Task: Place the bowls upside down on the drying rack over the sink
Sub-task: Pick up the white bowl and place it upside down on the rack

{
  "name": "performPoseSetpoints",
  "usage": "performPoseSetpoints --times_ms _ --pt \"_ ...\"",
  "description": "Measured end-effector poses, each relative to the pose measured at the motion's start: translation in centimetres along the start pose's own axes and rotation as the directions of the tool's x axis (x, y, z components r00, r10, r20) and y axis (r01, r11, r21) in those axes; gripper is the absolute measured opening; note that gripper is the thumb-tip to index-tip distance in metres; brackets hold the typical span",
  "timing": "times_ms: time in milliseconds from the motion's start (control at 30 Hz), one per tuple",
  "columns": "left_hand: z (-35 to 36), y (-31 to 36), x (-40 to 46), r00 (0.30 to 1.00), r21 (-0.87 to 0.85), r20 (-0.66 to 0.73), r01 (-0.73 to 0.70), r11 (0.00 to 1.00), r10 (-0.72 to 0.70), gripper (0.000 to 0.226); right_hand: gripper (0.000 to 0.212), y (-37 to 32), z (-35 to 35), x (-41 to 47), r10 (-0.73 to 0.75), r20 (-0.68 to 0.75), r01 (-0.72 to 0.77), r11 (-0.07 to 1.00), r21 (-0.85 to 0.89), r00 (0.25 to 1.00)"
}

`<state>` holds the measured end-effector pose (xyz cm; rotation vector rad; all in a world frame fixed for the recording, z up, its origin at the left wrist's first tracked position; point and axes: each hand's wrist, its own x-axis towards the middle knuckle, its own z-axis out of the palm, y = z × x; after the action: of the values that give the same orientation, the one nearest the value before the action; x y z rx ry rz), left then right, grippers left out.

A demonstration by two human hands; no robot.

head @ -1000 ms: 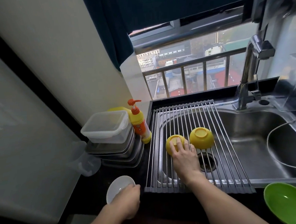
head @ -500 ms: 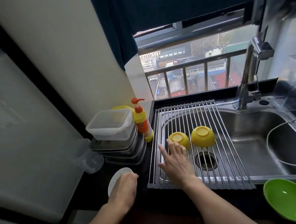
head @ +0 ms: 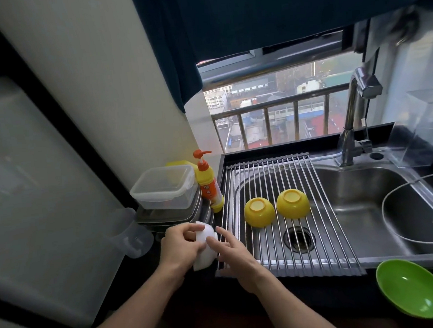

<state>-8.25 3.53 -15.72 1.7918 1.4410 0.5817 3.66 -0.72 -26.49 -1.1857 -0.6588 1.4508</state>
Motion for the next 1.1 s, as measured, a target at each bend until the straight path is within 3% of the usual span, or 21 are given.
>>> performPoseSetpoints --times_ms 167,267,467,567,667,733,867,967,1100 --pt "0.7 2.7 -0.4 0.987 -0.216 0.138 0.108 0.970 -0.079 0.035 0.066 -1.1 -1.7 -1.6 -0.095 0.090 0.077 0.980 0.184 0.991" --pt "1.4 4.5 -0.8 0.965 -0.259 0.250 0.141 0.956 -0.075 0.036 0.069 -1.9 -3.7 -2.7 -0.119 0.130 0.088 0.971 0.224 0.984" --pt "3.9 6.9 -1.0 0.915 -0.345 0.399 0.211 0.915 -0.060 0.037 0.073 -3.6 -7.6 -4.4 -0.142 0.037 0.129 0.962 0.240 0.989" --pt "4.7 8.5 -1.0 0.866 -0.277 0.500 0.173 0.945 -0.012 0.036 0.082 -4.2 -9.7 -4.9 -0.115 -0.077 0.127 0.977 0.173 0.990" --pt "5.5 9.8 -0.6 0.841 -0.061 0.535 -0.058 0.996 0.082 0.051 0.096 -4.8 -12.3 -5.6 -0.110 -0.289 0.080 0.990 -0.116 0.951" --pt "5.9 10.6 -0.3 0.852 0.060 0.502 -0.205 0.977 0.148 0.060 0.101 -5.0 -13.8 -5.8 -0.170 -0.422 -0.022 0.911 -0.412 0.891" --pt "6.5 11.1 0.0 0.860 0.243 0.432 -0.400 0.884 0.271 0.067 0.104 -5.2 -15.1 -5.9 -0.256 -0.489 -0.298 0.537 -0.790 0.834" --pt "7.0 10.7 0.2 0.861 0.294 0.419 -0.429 0.854 0.289 0.069 0.101 -4.8 -15.2 -5.9 -0.261 -0.474 -0.400 0.290 -0.869 0.841" --pt "7.0 9.8 0.4 0.845 0.343 0.415 -0.489 0.802 0.338 0.073 0.101 -4.1 -15.4 -5.1 -0.275 -0.488 -0.425 0.257 -0.868 0.829"
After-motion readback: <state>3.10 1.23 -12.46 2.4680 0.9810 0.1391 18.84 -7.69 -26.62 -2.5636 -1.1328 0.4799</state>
